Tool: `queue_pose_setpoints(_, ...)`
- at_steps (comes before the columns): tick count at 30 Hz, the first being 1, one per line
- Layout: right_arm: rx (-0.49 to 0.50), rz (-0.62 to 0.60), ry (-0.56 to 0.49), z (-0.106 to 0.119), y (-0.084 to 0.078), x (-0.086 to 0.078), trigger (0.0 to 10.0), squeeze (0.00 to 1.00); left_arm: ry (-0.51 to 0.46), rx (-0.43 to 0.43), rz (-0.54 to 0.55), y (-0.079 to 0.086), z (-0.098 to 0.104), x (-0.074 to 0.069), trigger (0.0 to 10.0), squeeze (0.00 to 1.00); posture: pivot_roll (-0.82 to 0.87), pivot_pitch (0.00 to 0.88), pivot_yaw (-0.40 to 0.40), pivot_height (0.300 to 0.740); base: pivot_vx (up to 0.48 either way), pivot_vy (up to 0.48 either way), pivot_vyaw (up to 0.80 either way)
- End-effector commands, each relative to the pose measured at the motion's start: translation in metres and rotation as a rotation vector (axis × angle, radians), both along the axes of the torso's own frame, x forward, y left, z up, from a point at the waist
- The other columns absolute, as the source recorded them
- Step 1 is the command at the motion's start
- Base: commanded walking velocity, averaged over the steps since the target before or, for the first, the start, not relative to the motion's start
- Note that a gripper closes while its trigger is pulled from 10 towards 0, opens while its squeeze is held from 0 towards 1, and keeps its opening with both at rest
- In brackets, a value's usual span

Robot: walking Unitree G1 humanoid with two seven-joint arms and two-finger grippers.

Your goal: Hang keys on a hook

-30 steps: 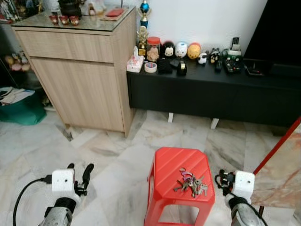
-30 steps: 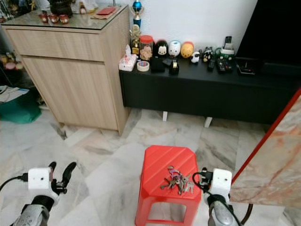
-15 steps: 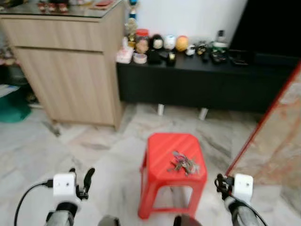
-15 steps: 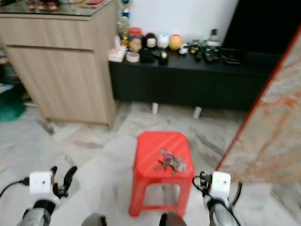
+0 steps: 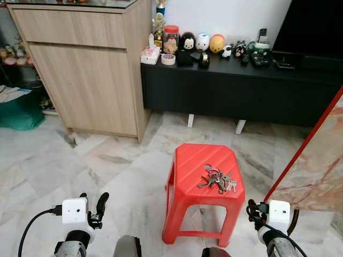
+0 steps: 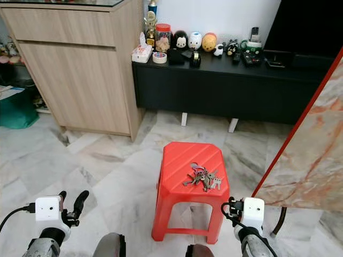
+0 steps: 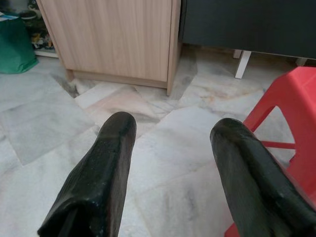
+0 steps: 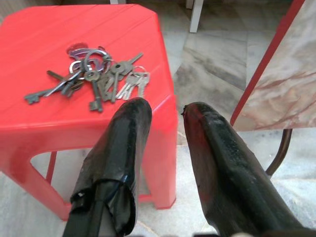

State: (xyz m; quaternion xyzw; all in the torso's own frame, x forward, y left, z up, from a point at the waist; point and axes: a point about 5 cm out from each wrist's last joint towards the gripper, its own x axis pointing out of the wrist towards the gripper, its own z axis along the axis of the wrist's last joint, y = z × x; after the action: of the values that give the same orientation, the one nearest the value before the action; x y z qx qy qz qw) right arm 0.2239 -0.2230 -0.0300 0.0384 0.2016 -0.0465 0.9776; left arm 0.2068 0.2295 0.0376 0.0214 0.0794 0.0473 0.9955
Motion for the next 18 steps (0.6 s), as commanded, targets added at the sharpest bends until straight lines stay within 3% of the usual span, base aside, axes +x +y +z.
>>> queue_pose_setpoints(1,-0.005,-0.005,-0.017,0.0031,-0.0012,0.0032,10.0,0.0,-0.013,0.0,-0.004,-0.0014,0.0048,0.0045,10.0,0.0,0.06,0.012,-0.076,0.625,0.0,0.428,0.0)
queue_pose_setpoints(4,-0.016,0.014,-0.017,0.0039,-0.0007,0.005,10.0,0.0,-0.014,0.003,-0.003,-0.0015,0.0056,0.0059,10.0,0.0,0.06,0.014,-0.074,0.625,0.0,0.394,0.2)
queue_pose_setpoints(8,-0.01,0.01,-0.026,0.0047,0.0001,0.0062,10.0,0.0,-0.024,0.011,-0.01,-0.0021,0.0071,0.0072,10.0,0.0,0.06,0.016,-0.075,0.625,0.0,0.0,0.8)
queue_pose_setpoints(18,0.027,-0.031,-0.044,0.0048,0.0026,0.007,10.0,0.0,-0.038,0.008,-0.034,-0.0043,0.0112,0.0096,10.0,0.0,0.06,0.019,-0.067,0.625,0.0,0.0,0.0)
